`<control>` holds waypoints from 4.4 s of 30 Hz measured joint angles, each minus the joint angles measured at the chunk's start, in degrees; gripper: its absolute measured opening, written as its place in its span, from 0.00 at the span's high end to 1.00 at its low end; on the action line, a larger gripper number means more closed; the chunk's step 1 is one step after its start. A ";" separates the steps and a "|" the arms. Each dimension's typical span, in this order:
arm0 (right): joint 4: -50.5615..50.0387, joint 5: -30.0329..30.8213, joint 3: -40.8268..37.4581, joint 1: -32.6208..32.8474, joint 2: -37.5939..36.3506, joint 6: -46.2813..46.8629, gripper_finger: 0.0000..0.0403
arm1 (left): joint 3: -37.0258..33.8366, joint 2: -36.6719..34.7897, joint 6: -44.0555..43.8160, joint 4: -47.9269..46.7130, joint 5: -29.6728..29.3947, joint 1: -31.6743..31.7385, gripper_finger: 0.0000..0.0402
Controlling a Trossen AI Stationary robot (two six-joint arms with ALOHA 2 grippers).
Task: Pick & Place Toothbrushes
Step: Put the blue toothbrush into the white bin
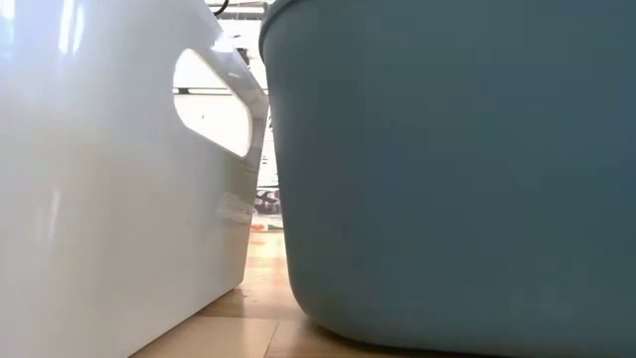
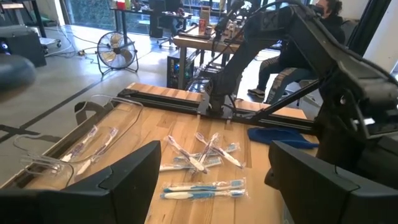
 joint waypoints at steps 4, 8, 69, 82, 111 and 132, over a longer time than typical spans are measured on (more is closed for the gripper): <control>-2.68 1.13 3.37 -0.02 0.00 -1.62 1.00 | 0.00 0.00 0.00 0.00 0.00 0.01 0.27; -7.23 2.32 6.54 0.10 0.00 -2.61 1.00 | 0.00 0.00 0.00 -0.02 0.00 0.00 0.27; -31.41 30.84 18.83 10.56 -2.29 -14.01 1.00 | 0.00 0.30 0.00 -0.16 0.00 0.00 0.27; -34.09 32.31 14.08 10.34 -2.25 -10.15 1.00 | 0.00 0.63 0.00 0.00 0.28 0.00 0.27; -1.87 41.23 -36.33 7.84 -43.71 -0.14 1.00 | 0.02 1.24 0.92 1.17 0.39 1.02 0.27; 0.97 58.17 -40.03 -3.19 -52.36 -8.70 1.00 | 0.02 22.32 1.66 13.70 5.96 13.18 0.27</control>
